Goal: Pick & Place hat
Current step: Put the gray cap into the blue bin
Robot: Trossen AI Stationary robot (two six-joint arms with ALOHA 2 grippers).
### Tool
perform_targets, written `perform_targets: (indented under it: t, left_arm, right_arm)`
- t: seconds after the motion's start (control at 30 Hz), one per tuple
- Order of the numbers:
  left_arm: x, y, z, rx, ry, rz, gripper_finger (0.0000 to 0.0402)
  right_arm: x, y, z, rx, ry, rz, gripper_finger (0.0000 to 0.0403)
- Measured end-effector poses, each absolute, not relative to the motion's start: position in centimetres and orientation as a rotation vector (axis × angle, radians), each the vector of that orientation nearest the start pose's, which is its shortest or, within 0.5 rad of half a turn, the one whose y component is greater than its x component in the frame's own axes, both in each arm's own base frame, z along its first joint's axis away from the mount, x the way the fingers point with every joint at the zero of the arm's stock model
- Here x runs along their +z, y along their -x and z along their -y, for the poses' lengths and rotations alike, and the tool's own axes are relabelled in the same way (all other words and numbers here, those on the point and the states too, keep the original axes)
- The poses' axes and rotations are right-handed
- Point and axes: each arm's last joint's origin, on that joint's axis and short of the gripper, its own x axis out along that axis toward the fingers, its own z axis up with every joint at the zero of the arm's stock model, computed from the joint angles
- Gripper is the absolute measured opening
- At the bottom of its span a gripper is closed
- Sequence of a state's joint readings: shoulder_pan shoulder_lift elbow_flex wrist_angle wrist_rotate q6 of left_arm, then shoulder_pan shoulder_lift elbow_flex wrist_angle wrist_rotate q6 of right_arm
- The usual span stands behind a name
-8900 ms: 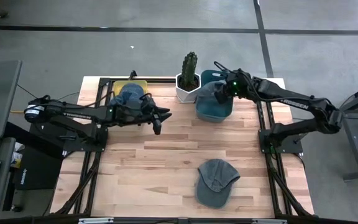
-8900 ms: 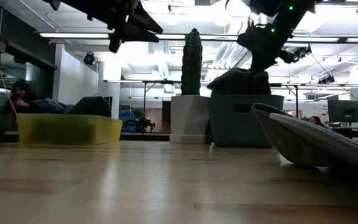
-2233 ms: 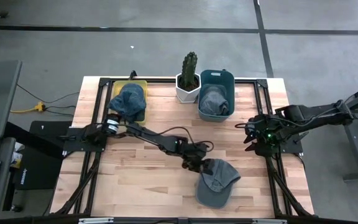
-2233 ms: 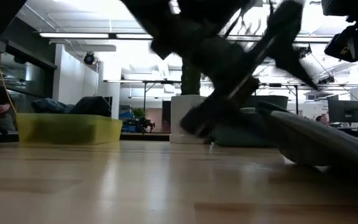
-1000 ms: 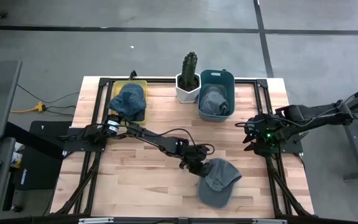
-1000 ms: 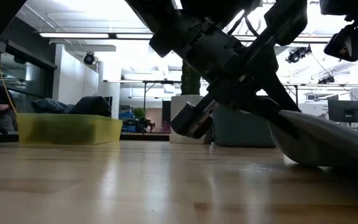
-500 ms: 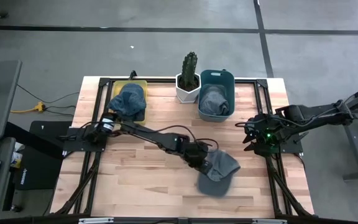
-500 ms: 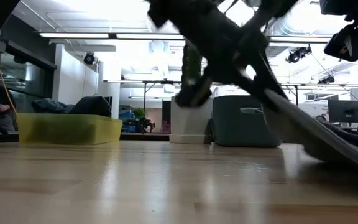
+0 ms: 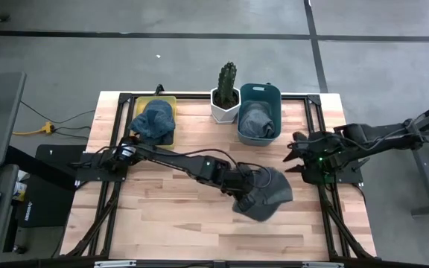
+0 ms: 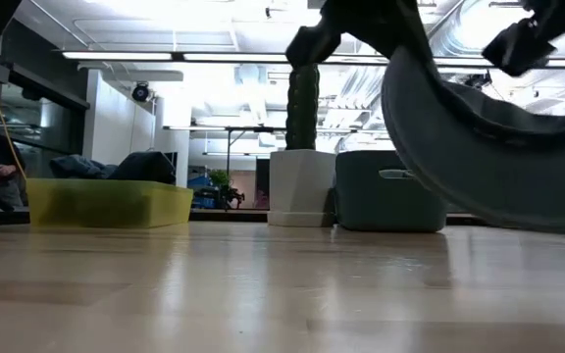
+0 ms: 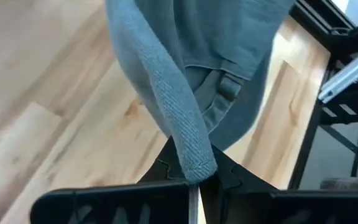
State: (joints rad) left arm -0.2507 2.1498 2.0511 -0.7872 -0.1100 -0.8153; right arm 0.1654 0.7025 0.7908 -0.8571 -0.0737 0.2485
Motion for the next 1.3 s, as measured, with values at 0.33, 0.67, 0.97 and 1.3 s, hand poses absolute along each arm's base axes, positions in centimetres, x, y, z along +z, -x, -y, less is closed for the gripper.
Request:
perform_targets:
  t: [0.33, 0.67, 0.97, 1.3]
  left_arm:
    - [28.9, -46.0, 11.2, 0.304, 0.562, -0.841, 0.0]
    - [29.5, -45.8, 11.0, 0.316, 0.53, -0.813, 0.0]
    - [29.5, -45.7, 11.0, 0.316, 0.53, -0.818, 0.0]
    - [29.5, -45.7, 11.0, 0.31, 0.505, -0.823, 0.0]
  right_arm:
    - [31.3, -12.7, -1.9, 0.038, -0.081, -0.705, 0.0184]
    - [30.2, -14.9, -1.6, 0.102, -0.161, -0.813, 0.0184]
    - [29.5, -15.8, -0.7, 0.078, -0.163, -0.855, 0.0215]
    - [28.5, -17.3, 0.1, 0.08, -0.172, -0.916, 0.025]
